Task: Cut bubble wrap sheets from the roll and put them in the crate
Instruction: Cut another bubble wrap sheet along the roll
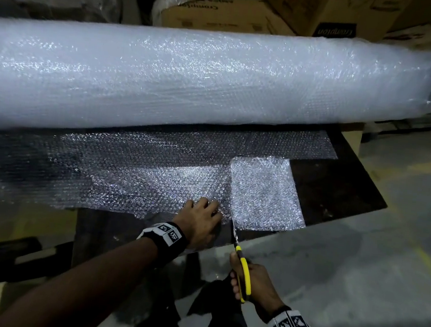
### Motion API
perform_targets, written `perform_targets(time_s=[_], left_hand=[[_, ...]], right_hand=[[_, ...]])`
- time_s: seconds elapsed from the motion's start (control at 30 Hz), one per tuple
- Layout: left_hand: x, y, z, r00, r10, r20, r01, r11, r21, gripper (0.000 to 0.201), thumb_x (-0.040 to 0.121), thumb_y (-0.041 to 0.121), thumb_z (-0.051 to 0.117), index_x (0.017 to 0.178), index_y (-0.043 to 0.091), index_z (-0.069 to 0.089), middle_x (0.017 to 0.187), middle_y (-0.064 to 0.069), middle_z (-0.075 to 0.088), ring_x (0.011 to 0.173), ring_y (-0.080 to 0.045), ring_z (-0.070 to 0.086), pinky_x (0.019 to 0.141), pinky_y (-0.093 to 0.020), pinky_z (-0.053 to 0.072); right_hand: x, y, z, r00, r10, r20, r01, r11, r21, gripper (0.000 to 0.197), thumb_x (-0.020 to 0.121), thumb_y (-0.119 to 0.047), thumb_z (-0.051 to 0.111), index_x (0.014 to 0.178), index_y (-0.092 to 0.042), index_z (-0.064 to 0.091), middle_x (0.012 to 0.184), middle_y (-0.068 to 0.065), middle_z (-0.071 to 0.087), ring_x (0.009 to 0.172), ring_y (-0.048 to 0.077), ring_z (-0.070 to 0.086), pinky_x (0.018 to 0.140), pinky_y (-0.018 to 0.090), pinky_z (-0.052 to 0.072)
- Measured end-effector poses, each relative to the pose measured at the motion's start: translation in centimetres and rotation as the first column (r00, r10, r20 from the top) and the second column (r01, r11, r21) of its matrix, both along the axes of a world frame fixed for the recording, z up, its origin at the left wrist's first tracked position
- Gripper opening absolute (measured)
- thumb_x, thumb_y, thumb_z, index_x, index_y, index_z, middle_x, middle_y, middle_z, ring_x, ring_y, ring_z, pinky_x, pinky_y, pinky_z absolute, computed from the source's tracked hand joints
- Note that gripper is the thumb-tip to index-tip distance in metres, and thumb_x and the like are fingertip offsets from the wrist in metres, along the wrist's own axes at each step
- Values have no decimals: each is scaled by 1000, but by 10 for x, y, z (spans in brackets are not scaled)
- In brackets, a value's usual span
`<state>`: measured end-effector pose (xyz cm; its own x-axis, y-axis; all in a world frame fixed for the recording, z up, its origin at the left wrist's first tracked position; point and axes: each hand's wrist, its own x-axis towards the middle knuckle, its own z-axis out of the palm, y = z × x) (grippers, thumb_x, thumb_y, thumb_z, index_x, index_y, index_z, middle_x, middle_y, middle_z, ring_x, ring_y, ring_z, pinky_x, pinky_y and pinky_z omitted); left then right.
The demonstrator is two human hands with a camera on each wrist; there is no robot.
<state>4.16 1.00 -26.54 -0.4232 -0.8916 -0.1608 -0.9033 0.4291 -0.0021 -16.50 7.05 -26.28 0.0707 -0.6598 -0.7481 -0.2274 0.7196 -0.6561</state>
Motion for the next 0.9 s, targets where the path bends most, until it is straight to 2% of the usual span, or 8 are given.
perform_targets(time_s=[0.13,0.3,0.47,0.53,0.67,0.8,0.9], left_hand=[[0,-1,0,1000,6,6,-6,1000,6,52,86,50,53,125,17,50,138,-9,44,118,-32,44,88,-47,44],[1,0,-2,1000,6,6,-6,1000,22,56,89,47,52,135,16,45,149,-11,35,126,-34,40,93,-50,43],[2,-2,-3,1000,10,4,-11,999,46,60,87,49,55,136,17,43,151,-11,30,129,-34,36,95,-51,41],[3,-2,-5,1000,6,0,-6,999,47,61,86,51,55,135,17,44,150,-11,32,128,-34,38,94,-51,42],[2,-2,-8,1000,5,-1,-5,1000,28,56,87,51,55,131,18,47,146,-11,37,125,-34,40,92,-49,41],[0,-2,-9,1000,21,-3,-21,999,32,55,90,48,52,135,17,44,147,-12,32,129,-34,36,96,-52,40],[0,-1,-7,999,40,-13,-40,999,16,52,92,46,50,135,16,45,145,-13,36,127,-34,38,96,-53,41]], right_hand=[[3,-1,1,1000,16,-6,-16,1000,10,65,66,-65,71,69,-1,63,58,15,56,45,23,53,44,26,45],[8,-8,3,998,49,-26,-49,999,-1,78,57,-81,68,67,-4,66,61,15,59,52,26,57,47,29,48],[12,-11,3,998,44,-43,-46,998,-47,66,65,-72,73,52,-9,58,56,15,54,46,25,52,43,26,42],[12,-11,3,998,38,-43,-40,998,-48,66,67,-69,73,54,-7,57,55,15,53,44,24,51,42,25,40],[13,-16,6,997,62,-51,-63,998,-19,70,67,-76,67,54,-8,58,55,14,54,46,24,53,45,26,43],[12,-22,7,993,112,-38,-112,994,-14,73,72,-80,63,53,-11,57,57,15,56,50,25,56,48,28,45],[14,-26,8,987,141,-76,-143,989,-29,71,75,-76,63,52,-9,54,54,13,54,46,24,54,46,25,43]])
